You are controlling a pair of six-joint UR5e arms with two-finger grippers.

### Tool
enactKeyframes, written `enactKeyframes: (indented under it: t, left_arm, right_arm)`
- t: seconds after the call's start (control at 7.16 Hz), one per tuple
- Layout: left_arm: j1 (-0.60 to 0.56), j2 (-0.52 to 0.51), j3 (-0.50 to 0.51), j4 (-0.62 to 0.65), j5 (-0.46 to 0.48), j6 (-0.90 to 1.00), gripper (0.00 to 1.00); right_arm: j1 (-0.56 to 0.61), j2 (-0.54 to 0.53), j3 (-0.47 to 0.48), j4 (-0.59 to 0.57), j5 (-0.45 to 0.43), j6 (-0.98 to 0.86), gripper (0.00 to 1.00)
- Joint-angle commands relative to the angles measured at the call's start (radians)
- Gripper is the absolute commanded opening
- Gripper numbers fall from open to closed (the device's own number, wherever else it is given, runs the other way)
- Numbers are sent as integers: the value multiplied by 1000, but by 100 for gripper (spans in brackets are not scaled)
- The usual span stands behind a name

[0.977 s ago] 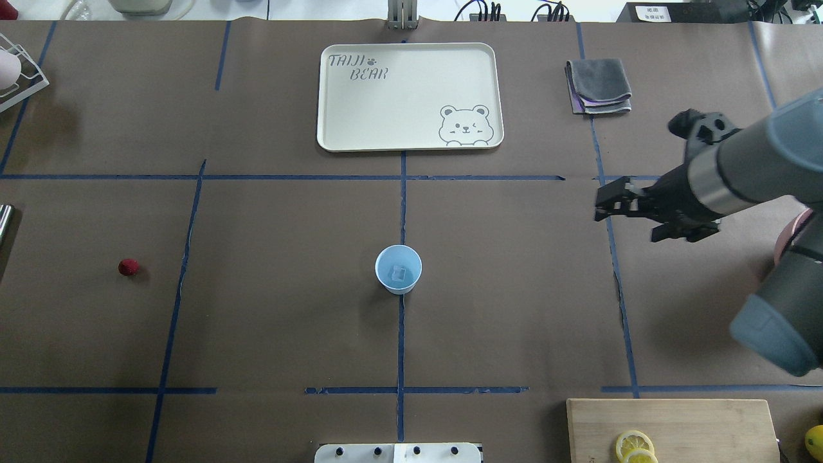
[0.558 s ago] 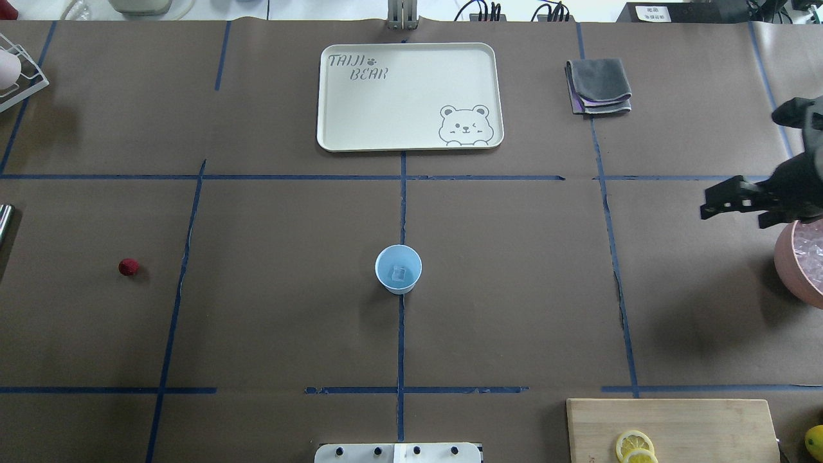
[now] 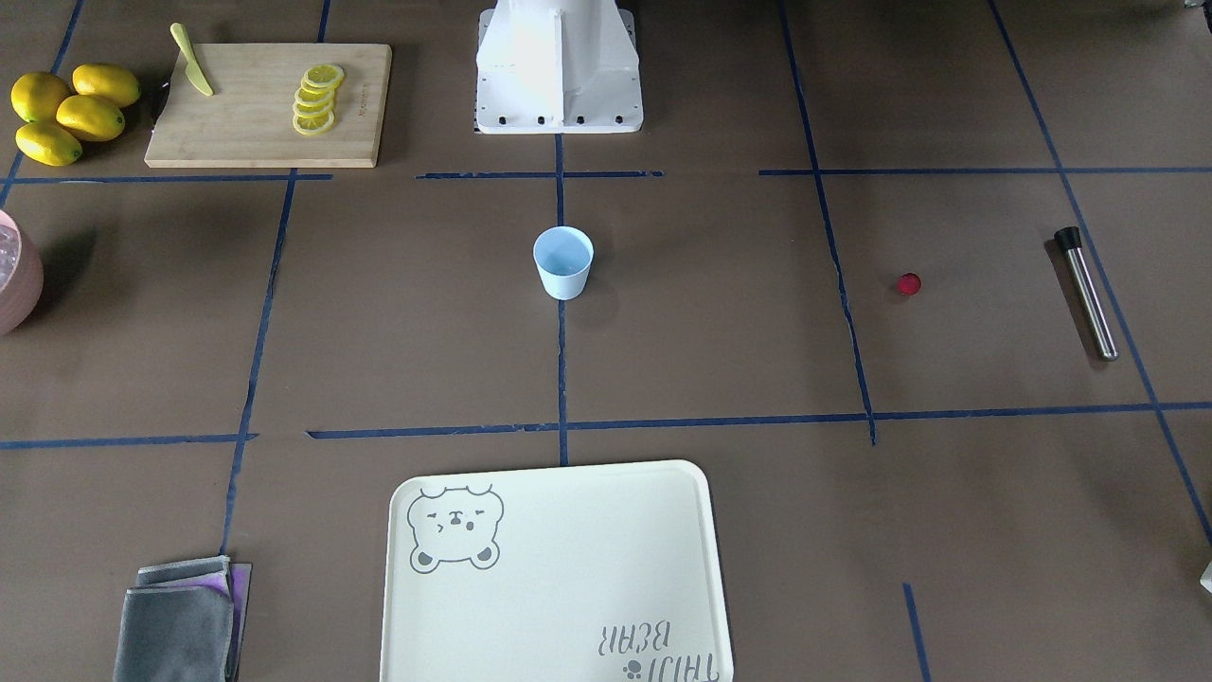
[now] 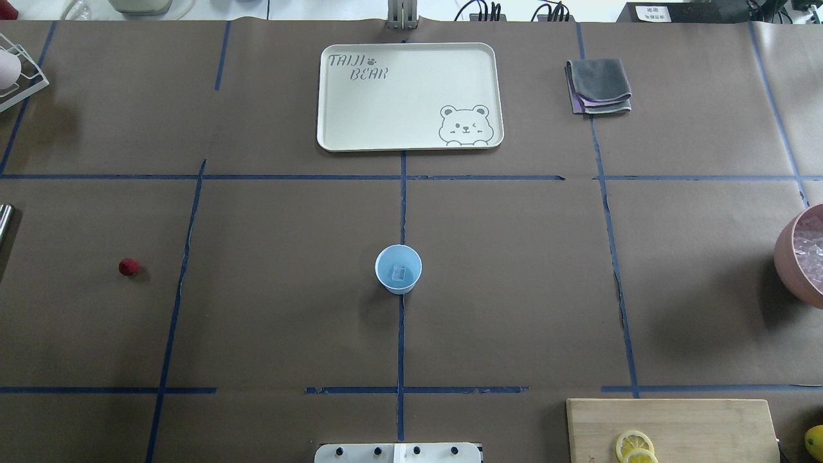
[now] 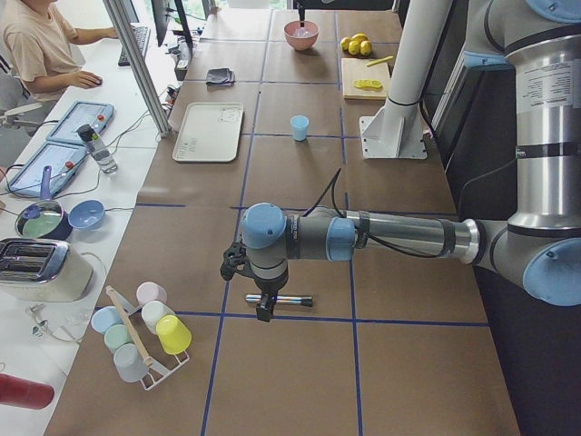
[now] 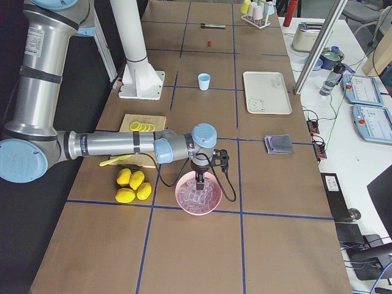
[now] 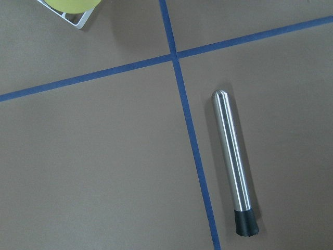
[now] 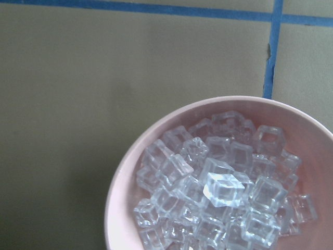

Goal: Mash ice and strawberries in cup
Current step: 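Pick another ice cube from the pink bowl with the right gripper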

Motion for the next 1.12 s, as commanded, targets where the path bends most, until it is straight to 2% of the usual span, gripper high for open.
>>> enactKeyframes:
  t: [0.0, 0.14, 0.56, 0.98]
  left_arm:
    - [1, 0, 1, 0, 0, 0, 100]
    - [0, 0, 1, 0, 0, 0, 100]
    - [1, 6, 0, -3, 0, 2, 100]
    - [1, 8, 0, -3, 0, 2, 100]
  right_arm:
    - [1, 0, -127, 145, 3, -25, 99]
    - [0, 9, -153, 197, 3, -9, 99]
    - [0, 13, -147, 204, 1, -4, 92]
    - [-2, 13, -158, 238, -2, -4, 92]
